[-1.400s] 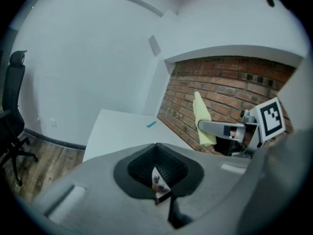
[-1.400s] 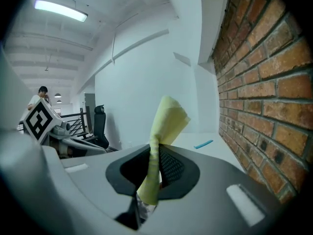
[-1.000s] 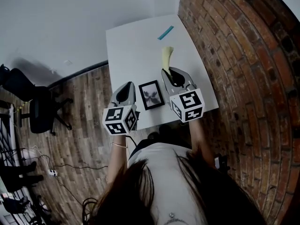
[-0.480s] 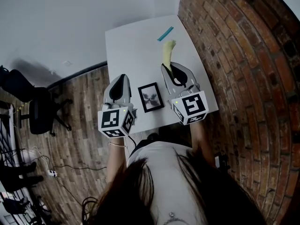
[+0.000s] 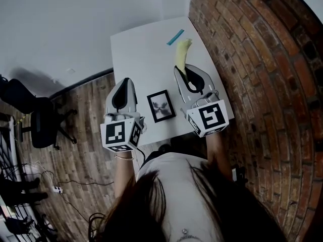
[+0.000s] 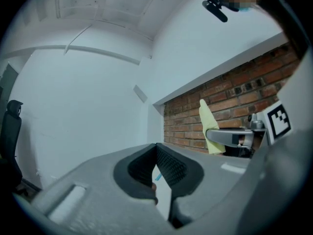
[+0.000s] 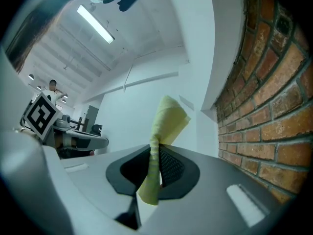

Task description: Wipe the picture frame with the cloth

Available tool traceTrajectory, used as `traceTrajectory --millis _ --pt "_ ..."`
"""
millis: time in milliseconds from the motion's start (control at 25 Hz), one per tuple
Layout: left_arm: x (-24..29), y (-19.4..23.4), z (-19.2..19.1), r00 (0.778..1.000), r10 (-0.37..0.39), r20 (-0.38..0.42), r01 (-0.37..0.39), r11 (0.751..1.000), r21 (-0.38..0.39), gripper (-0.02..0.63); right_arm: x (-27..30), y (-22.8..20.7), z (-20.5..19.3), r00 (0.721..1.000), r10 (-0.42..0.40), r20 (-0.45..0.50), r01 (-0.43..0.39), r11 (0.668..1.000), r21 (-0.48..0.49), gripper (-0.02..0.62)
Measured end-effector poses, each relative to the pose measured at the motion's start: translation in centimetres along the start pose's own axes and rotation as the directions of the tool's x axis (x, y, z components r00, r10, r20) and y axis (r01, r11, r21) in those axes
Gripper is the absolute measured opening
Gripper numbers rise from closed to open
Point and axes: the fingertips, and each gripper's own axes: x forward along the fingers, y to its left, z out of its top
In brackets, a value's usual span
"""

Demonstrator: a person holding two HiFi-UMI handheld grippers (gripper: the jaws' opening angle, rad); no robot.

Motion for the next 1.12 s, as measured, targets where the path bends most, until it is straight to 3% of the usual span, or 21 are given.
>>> traceTrajectory --millis 200,1120 --pt "-0.2 0.0 0.5 1.000 -0.001 0.011 0.001 1.000 0.029 0.000 0.0 0.5 0.0 1.000 0.002 -0.014 -0.003 1.000 -0.019 0.032" --pt "-2.2 -0.4 0.2 0.996 -0.085 -0.012 0.085 0.996 0.017 0.000 -1.5 1.8 -0.5 0.995 -0.089 -0.055 0.087 0.996 -0.028 0.032"
